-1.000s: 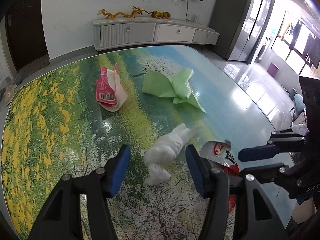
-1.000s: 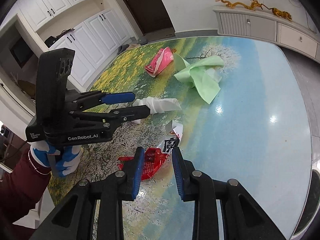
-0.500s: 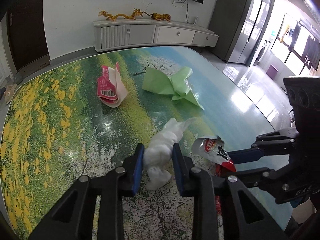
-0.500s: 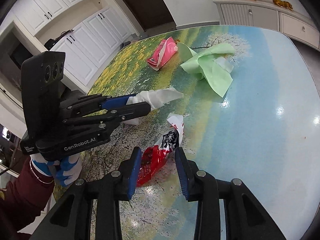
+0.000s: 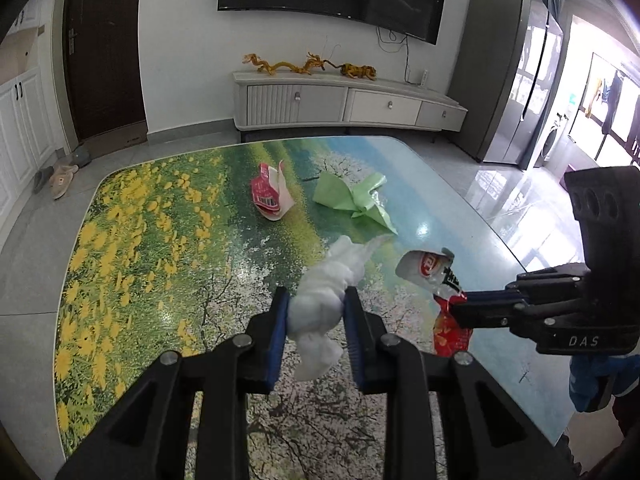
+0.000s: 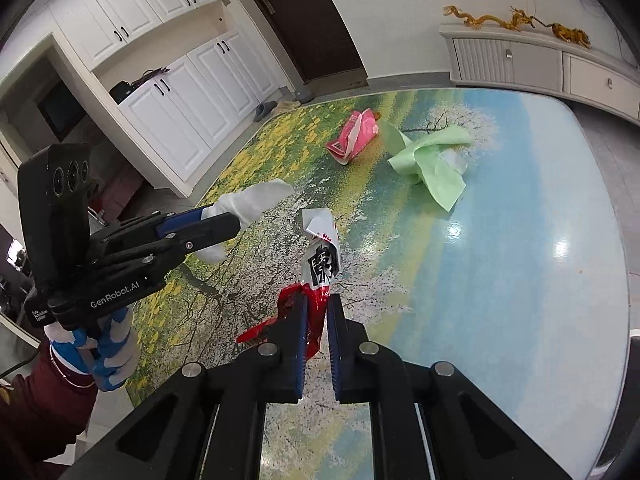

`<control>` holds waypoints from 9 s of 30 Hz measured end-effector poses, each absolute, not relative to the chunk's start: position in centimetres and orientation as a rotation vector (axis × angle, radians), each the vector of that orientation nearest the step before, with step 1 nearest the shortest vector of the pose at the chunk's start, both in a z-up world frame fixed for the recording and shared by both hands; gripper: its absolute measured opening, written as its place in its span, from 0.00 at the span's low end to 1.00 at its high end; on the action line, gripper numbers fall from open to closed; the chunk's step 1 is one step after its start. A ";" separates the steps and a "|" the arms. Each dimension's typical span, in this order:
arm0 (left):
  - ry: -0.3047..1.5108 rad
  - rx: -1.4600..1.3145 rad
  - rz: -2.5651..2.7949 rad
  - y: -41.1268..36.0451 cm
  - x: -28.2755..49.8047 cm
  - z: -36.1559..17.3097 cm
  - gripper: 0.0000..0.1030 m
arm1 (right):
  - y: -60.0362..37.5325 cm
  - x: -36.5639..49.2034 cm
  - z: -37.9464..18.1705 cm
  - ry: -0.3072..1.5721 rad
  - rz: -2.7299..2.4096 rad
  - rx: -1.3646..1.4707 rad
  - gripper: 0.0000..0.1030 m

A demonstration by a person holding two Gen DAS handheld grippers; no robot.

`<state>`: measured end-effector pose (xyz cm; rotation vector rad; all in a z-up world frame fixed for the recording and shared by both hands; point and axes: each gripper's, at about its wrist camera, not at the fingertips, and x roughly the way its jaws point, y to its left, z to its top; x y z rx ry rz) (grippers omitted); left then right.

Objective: Collect trash

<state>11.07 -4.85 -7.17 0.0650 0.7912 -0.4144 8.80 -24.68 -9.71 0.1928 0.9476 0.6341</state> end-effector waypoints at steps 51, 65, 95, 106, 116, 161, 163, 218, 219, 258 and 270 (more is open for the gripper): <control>0.990 0.256 -0.922 -48.4 12.9 -12.2 0.49 | -64.3 1.5 -20.7 0.901 -0.152 0.495 0.13; 0.862 0.328 -0.757 -46.1 12.1 -10.5 0.54 | -64.8 1.3 -20.6 0.896 -0.180 0.487 0.40; 0.605 0.252 -0.251 -16.6 6.6 -0.1 0.54 | -42.1 3.2 -3.3 0.675 0.219 0.156 0.45; 0.652 0.197 -0.195 -12.3 10.2 -2.0 0.54 | -37.3 7.2 -3.9 0.718 0.290 0.098 0.47; 0.777 0.001 -0.230 -5.3 17.8 -7.6 0.67 | -31.3 16.2 -8.1 0.809 0.423 0.045 0.55; 0.806 0.033 -0.426 -13.5 15.8 -5.0 0.26 | -38.5 8.3 -8.0 0.760 0.397 0.160 0.16; 0.813 0.054 -0.497 -16.9 15.0 -4.7 0.26 | -42.1 6.7 -8.1 0.762 0.317 0.180 0.16; 0.665 0.011 -0.360 -19.5 8.9 -3.0 0.78 | -44.8 0.8 -3.1 0.629 -0.054 0.101 0.94; 0.652 0.009 -0.327 -17.9 8.7 -2.7 0.78 | -43.8 0.7 -2.7 0.618 -0.049 0.088 0.95; 0.446 0.004 -0.067 -7.1 0.8 2.2 1.00 | -38.8 -3.8 -1.3 0.522 -0.068 0.109 1.00; 0.431 0.016 -0.072 -7.0 0.2 3.2 1.00 | -36.7 -3.9 0.2 0.510 -0.042 0.039 1.00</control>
